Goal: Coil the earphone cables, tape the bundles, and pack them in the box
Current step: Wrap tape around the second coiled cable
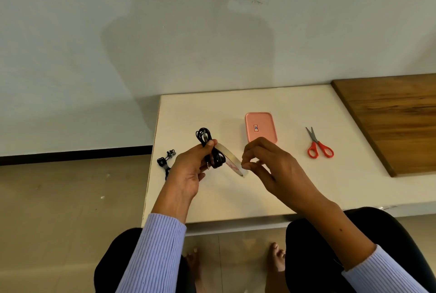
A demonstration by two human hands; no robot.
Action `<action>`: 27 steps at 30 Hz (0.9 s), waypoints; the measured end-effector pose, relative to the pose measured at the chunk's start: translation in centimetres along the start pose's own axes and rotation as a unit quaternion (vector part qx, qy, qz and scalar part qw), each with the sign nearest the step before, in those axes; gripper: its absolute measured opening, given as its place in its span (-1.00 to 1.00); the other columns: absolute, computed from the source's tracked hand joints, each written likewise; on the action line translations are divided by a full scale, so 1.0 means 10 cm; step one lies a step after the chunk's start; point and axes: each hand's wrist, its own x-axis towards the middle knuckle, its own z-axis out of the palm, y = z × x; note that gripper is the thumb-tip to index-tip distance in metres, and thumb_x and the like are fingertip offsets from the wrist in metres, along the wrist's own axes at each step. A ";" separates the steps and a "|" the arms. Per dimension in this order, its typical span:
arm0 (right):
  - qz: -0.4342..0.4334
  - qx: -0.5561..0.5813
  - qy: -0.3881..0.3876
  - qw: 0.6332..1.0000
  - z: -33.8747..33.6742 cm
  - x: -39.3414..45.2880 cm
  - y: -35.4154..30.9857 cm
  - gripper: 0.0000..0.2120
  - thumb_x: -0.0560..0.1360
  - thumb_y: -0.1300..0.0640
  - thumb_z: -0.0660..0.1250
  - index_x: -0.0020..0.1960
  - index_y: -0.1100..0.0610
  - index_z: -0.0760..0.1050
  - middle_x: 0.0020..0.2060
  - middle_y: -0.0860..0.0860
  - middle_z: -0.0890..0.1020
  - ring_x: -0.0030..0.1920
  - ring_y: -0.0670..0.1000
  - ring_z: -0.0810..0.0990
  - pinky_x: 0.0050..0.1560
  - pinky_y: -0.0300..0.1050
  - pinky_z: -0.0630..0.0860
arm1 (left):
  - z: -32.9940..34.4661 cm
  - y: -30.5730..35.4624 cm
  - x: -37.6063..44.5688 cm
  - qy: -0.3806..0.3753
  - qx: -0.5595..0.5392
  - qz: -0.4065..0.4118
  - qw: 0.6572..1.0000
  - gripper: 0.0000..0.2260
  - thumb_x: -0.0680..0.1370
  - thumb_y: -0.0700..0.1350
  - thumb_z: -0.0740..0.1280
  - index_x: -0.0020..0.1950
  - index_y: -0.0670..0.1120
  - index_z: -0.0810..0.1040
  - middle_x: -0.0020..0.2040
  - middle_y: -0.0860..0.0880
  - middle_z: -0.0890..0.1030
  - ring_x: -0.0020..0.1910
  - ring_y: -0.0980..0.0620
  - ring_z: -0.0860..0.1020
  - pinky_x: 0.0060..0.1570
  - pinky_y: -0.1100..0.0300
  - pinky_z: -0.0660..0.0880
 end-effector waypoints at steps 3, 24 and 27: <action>0.025 0.006 0.001 1.000 -0.01 0.01 0.04 -0.94 0.52 0.16 0.31 -0.02 0.09 0.53 -0.03 -0.09 0.54 -0.13 0.04 0.57 -0.21 0.02 0.59 | -0.03 -0.01 0.01 -0.028 0.061 0.005 0.998 -0.86 0.52 0.00 0.35 0.01 0.05 0.66 0.03 0.01 0.65 0.07 0.05 0.54 -0.04 0.13 0.26; 0.072 -0.003 -0.003 0.997 -0.09 0.05 -0.07 -0.98 0.50 0.17 0.33 -0.10 0.10 0.53 -0.19 -0.20 0.45 -0.25 -0.24 0.45 -0.17 0.01 0.57 | 0.00 -0.16 -0.51 -0.198 0.132 0.246 0.940 -0.82 0.53 -0.17 0.33 0.09 -0.11 0.65 0.02 -0.01 0.69 0.10 0.15 0.60 -0.01 0.48 0.43; 0.057 -0.013 0.037 0.998 -0.05 0.06 -0.10 -0.97 0.47 0.14 0.37 -0.12 0.10 0.55 -0.21 -0.13 0.53 -0.23 -0.11 0.53 -0.23 0.01 0.58 | -0.01 -0.15 -0.51 -0.198 0.102 0.242 0.944 -0.85 0.53 -0.18 0.32 0.03 -0.11 0.66 -0.03 -0.04 0.71 0.07 0.11 0.63 0.06 0.40 0.45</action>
